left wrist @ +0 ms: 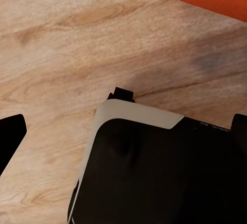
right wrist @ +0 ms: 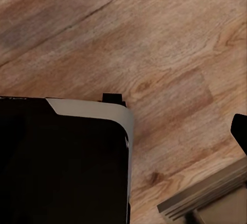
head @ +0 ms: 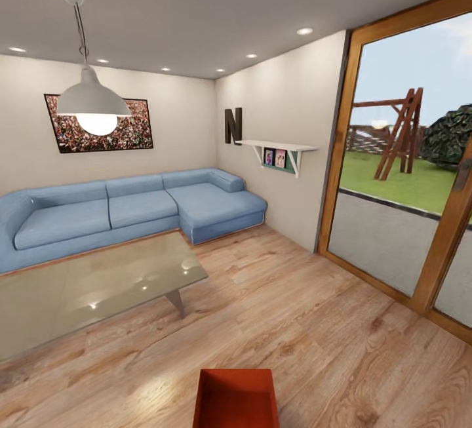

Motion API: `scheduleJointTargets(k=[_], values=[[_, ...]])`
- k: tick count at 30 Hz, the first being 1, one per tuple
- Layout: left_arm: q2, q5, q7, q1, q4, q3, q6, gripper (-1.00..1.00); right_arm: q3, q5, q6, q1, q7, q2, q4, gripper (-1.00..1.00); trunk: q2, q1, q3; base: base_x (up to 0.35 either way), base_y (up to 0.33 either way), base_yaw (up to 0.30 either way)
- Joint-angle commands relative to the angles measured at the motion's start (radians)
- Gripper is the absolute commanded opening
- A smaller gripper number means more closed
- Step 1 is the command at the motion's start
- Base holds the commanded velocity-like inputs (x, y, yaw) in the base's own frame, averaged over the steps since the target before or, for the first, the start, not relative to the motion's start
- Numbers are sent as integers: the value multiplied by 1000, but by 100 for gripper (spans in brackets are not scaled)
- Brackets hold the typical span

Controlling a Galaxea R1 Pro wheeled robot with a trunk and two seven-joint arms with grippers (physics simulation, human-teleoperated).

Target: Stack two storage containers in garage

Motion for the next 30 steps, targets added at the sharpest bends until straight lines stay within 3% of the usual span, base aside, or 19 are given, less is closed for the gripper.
scheduleJointTargets(k=[1, 30], values=[[0, 3, 2, -1, 0, 1, 0, 100, 8, -9, -6, -1, -1, 1, 3, 100, -9, 4, -5, 0, 0, 0], [2, 3, 1, -1, 1, 1, 0, 100, 8, -9, -5, -1, -1, -3, 3, 100, -212, 115, -96, 0, 0, 0]])
